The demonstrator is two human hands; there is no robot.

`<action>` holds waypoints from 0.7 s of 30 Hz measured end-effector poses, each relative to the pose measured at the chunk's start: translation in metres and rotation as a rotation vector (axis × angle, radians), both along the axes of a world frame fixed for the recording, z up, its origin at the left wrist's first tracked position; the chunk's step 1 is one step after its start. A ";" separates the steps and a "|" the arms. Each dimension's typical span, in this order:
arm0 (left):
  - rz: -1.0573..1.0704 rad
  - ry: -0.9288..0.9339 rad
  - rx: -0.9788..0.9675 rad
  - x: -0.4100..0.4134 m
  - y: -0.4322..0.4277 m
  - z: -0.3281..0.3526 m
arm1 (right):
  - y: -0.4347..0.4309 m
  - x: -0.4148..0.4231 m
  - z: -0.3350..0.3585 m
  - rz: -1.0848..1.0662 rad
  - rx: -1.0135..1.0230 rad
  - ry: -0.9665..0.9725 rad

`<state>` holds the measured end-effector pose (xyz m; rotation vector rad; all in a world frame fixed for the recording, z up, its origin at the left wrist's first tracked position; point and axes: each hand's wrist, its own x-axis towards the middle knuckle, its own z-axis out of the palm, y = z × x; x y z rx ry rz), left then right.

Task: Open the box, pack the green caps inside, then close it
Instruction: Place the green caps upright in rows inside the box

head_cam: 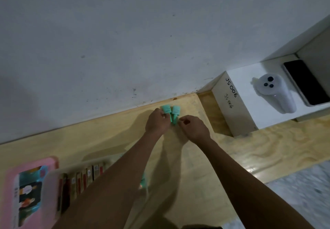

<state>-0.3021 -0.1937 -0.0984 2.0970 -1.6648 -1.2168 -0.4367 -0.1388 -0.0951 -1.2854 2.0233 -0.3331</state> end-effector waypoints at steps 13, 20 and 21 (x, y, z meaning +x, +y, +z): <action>-0.082 -0.072 0.025 0.001 -0.016 -0.015 | -0.029 0.014 -0.006 0.003 0.128 0.321; -0.150 0.047 -0.022 0.031 0.004 0.000 | 0.000 0.014 0.000 -0.138 0.005 0.042; -0.140 0.071 -0.038 0.038 0.008 0.005 | 0.007 0.016 0.002 -0.170 -0.049 -0.020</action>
